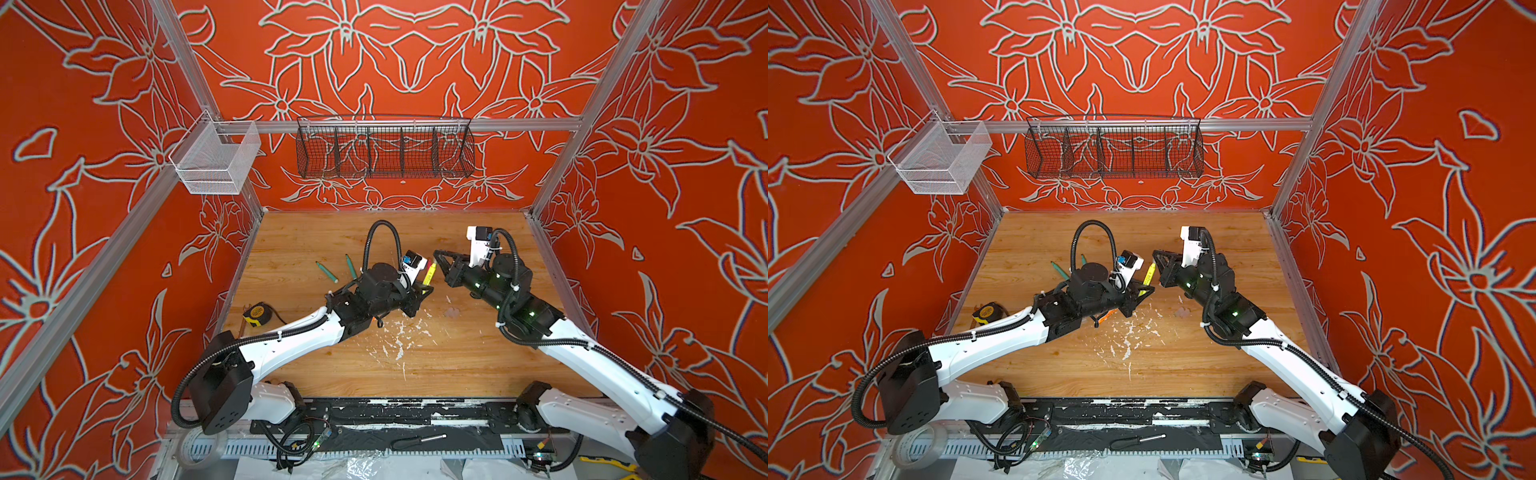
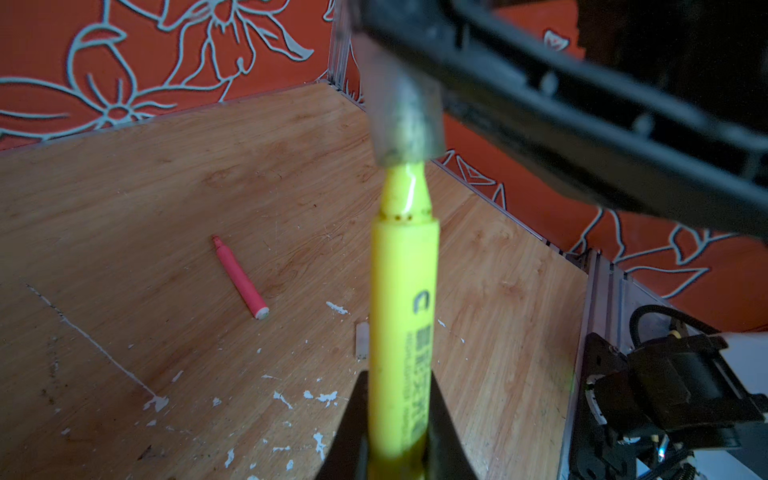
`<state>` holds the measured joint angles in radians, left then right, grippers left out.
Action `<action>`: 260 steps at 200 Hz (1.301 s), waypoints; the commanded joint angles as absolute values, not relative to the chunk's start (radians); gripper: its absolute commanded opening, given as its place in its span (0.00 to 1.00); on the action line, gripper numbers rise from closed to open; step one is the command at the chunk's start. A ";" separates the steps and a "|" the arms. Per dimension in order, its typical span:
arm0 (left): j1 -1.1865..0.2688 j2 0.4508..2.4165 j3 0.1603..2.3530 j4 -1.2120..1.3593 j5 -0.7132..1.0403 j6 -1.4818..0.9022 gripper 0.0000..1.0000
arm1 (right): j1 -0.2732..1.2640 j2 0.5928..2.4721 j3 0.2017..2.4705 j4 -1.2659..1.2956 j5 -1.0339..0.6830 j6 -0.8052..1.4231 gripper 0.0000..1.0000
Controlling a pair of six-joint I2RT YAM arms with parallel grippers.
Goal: Insert the pens into the pen caps
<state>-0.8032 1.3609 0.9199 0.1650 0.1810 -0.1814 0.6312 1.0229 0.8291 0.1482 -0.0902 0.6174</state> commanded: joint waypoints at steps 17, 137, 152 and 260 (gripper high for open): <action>-0.786 1.361 0.940 0.204 0.174 -0.203 0.00 | 0.655 0.995 0.783 0.187 -0.057 0.630 0.06; -0.778 1.382 0.957 0.181 0.170 -0.153 0.00 | 0.720 0.996 0.780 0.165 -0.050 0.635 0.19; -0.778 1.386 0.961 0.173 0.165 -0.138 0.00 | 0.722 0.993 0.785 0.153 -0.055 0.626 0.21; -0.778 1.376 0.934 0.200 0.093 -0.015 0.00 | 0.722 0.876 0.930 -0.178 0.016 0.525 0.42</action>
